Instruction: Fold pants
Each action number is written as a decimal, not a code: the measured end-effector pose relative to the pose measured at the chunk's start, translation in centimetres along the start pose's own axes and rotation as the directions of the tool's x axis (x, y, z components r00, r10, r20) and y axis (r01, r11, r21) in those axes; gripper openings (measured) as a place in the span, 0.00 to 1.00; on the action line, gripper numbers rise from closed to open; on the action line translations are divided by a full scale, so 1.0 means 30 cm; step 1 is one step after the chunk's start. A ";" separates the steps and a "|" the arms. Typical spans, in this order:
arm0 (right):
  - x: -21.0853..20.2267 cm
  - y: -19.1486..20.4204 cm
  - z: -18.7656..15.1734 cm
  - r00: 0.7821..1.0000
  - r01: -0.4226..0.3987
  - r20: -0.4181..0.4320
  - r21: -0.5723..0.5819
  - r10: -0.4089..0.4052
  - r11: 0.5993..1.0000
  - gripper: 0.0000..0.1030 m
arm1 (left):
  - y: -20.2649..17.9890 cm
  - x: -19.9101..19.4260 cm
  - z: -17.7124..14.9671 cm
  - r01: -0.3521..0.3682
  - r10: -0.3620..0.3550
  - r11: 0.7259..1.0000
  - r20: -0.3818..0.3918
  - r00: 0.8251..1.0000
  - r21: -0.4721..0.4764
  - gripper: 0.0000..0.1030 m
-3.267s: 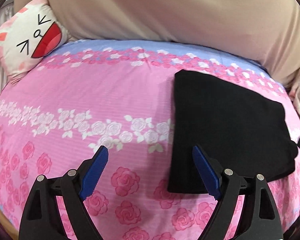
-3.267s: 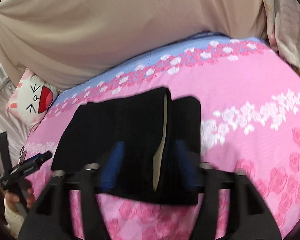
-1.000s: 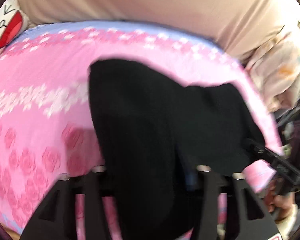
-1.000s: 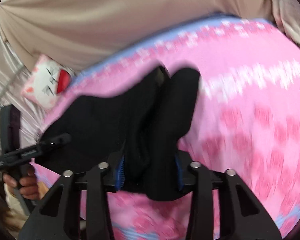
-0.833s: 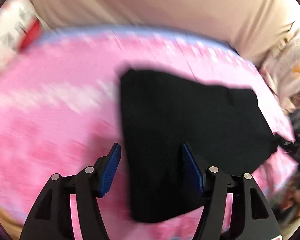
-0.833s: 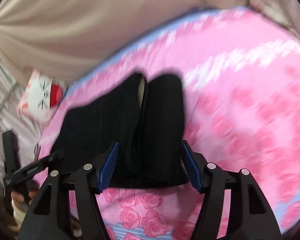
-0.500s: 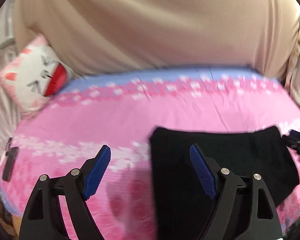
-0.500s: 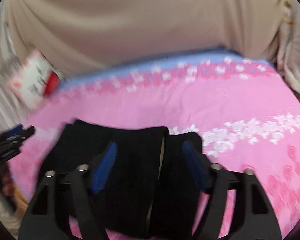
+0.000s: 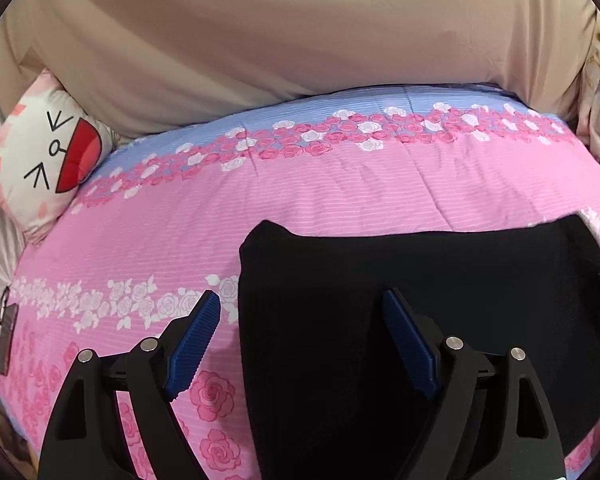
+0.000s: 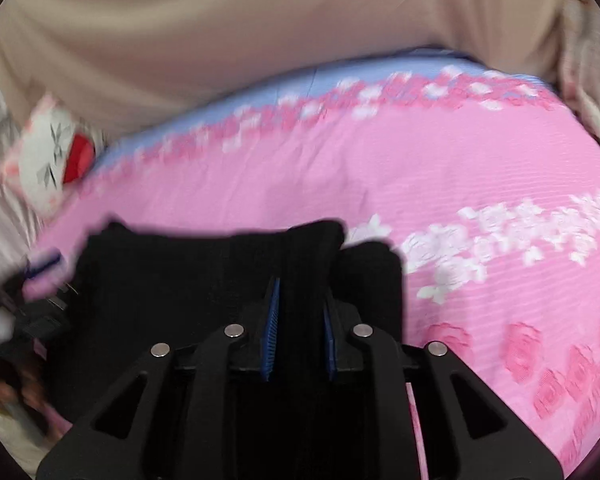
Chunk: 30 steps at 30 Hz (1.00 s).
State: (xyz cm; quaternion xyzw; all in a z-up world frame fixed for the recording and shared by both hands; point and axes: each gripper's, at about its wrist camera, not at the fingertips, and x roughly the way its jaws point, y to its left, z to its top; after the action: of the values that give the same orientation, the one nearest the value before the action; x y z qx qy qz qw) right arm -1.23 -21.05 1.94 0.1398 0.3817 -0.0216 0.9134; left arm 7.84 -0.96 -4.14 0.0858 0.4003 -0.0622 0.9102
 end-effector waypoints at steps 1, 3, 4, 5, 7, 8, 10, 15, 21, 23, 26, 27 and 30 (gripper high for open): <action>-0.039 0.016 0.012 0.999 -0.001 0.036 -0.004 0.001 1.000 0.19 | 0.003 0.000 0.000 0.000 0.000 1.000 0.000 1.000 -0.004 0.79; -0.082 0.084 0.025 0.998 -0.034 0.056 -0.058 0.038 0.998 0.19 | 0.009 0.008 0.000 0.010 -0.010 1.000 -0.008 1.000 -0.013 0.79; -0.081 0.121 0.015 0.998 -0.051 0.043 -0.096 0.055 0.994 0.19 | 0.010 0.009 0.001 0.011 -0.011 1.000 -0.009 1.000 -0.016 0.79; -0.064 0.153 0.002 0.998 -0.058 0.023 -0.133 0.061 0.989 0.19 | 0.010 0.011 0.003 0.011 -0.012 1.000 -0.010 1.000 -0.018 0.79; 0.046 0.179 -0.049 0.998 -0.040 -0.065 -0.196 0.028 0.980 0.19 | 0.006 0.013 0.004 0.011 -0.011 1.000 -0.012 1.000 -0.021 0.79; 0.128 0.169 -0.077 0.991 -0.021 -0.131 -0.209 -0.006 0.978 0.18 | 0.004 0.014 0.005 0.010 -0.010 1.000 -0.012 1.000 -0.021 0.79; 0.156 0.130 -0.091 0.994 -0.051 -0.101 -0.173 0.034 0.984 0.18 | 0.003 0.015 0.006 0.010 -0.010 1.000 -0.014 1.000 -0.023 0.79; -0.020 0.075 0.016 1.000 -0.015 -0.011 -0.112 0.014 0.994 0.58 | 0.097 -0.059 0.010 0.048 -0.046 0.996 0.035 0.998 -0.079 0.79; 0.041 -0.085 0.032 0.993 -0.020 -0.117 -0.041 0.015 0.999 0.90 | 0.328 0.080 -0.076 0.234 -0.301 0.912 -0.161 0.940 -0.337 0.83; 0.125 -0.115 0.022 0.981 -0.068 -0.180 0.016 0.070 0.998 0.90 | 0.324 0.151 -0.103 0.295 -0.386 0.872 -0.178 0.905 -0.392 0.83; 0.200 -0.110 -0.021 0.969 -0.100 -0.221 0.051 0.109 0.994 0.74 | 0.303 0.168 -0.086 0.334 -0.415 0.863 -0.156 0.896 -0.378 0.79; 0.190 -0.105 -0.029 0.977 -0.098 -0.187 0.050 0.106 0.994 0.68 | 0.291 0.167 -0.073 0.350 -0.424 0.865 -0.150 0.893 -0.359 0.64; 0.123 -0.091 -0.002 0.985 -0.123 -0.112 0.076 0.131 0.989 0.30 | 0.237 0.156 0.000 0.419 -0.463 0.868 -0.125 0.878 -0.267 0.28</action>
State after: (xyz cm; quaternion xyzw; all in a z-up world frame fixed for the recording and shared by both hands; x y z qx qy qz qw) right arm 0.95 -23.41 -1.34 0.1964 0.4240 0.0319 0.8835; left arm 12.27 5.79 -6.84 -0.1097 0.4964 -0.2139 0.8342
